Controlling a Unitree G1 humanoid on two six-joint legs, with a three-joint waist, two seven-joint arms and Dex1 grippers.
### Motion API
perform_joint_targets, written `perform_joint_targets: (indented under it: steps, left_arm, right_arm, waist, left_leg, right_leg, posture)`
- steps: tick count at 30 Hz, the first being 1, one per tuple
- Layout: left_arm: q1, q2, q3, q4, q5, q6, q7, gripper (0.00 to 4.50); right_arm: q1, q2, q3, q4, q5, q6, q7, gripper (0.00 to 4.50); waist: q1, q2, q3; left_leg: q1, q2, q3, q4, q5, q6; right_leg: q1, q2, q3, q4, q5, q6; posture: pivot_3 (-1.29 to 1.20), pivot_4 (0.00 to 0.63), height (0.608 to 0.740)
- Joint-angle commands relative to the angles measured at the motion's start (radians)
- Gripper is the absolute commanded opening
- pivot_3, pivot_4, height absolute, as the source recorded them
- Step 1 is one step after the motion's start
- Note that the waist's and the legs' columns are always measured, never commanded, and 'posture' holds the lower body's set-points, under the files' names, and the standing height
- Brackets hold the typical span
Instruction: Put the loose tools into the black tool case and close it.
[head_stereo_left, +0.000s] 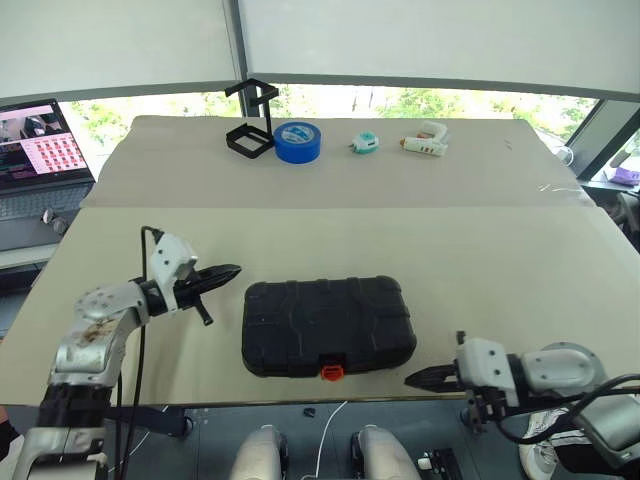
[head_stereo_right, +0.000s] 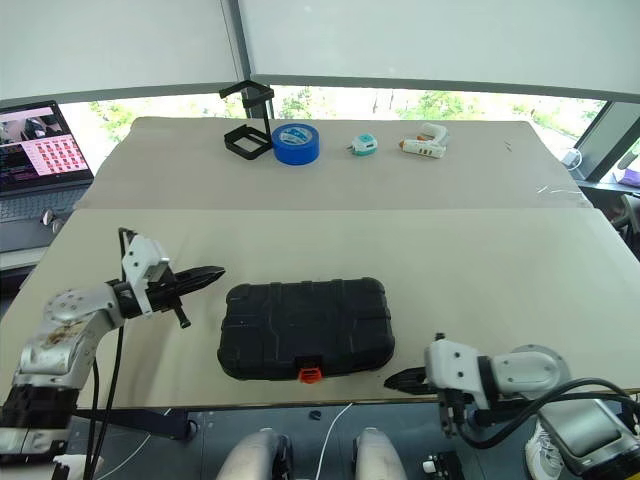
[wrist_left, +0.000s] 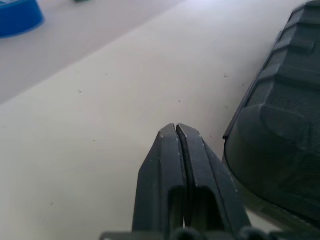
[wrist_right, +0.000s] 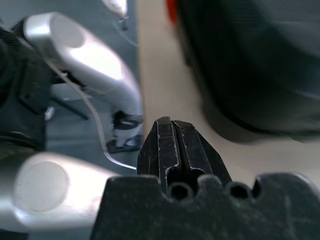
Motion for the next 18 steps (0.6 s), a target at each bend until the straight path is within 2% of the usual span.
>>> perform_joint_targets:
  steps: [1, 6, 14, 18]
  left_arm:
    - [-0.064, 0.013, -0.058, 0.06, 0.052, 0.014, -0.04, 0.01]
    - [-0.081, -0.008, -0.083, 0.094, 0.068, 0.016, -0.05, 0.01]
    - [0.031, -0.026, -0.043, 0.019, 0.044, 0.046, -0.007, 0.01]
    - [0.073, -0.046, -0.012, -0.039, 0.02, 0.075, 0.022, 0.01]
  right_arm:
    - [-0.077, 0.068, 0.027, -0.029, -0.041, 0.072, -0.035, 0.0]
    - [-0.183, 0.169, 0.044, 0.028, -0.124, 0.086, -0.085, 0.0]
    - [-0.396, 0.303, 0.009, 0.284, -0.241, 0.0, -0.192, 0.0]
    - [-0.468, 0.338, 0.002, 0.401, -0.28, -0.063, -0.225, 0.0]
  waist:
    - [0.0, 0.0, 0.0]
    - [-0.001, -0.001, 0.001]
    - [-0.009, -0.002, 0.001]
    - [-0.007, -0.002, 0.001]
  left_leg:
    - [-0.001, 0.0, 0.0, 0.001, 0.0, 0.0]
    - [-0.005, 0.0, -0.001, 0.003, 0.0, 0.0]
    - [-0.007, 0.0, 0.0, 0.006, 0.0, 0.0]
    - [-0.015, 0.0, 0.0, 0.01, 0.0, 0.0]
  right_leg:
    - [0.0, 0.0, 0.0, 0.0, 0.0, 0.0]
    - [-0.004, 0.001, 0.0, 0.002, 0.0, 0.0]
    - [-0.006, 0.0, 0.0, 0.005, 0.0, 0.0]
    - [-0.016, 0.0, 0.001, 0.012, 0.0, 0.001]
  posture:
    - [0.0, 0.15, 0.74]
    - [0.0, 0.15, 0.74]
    - [0.0, 0.15, 0.74]
    - [0.0, 0.15, 0.74]
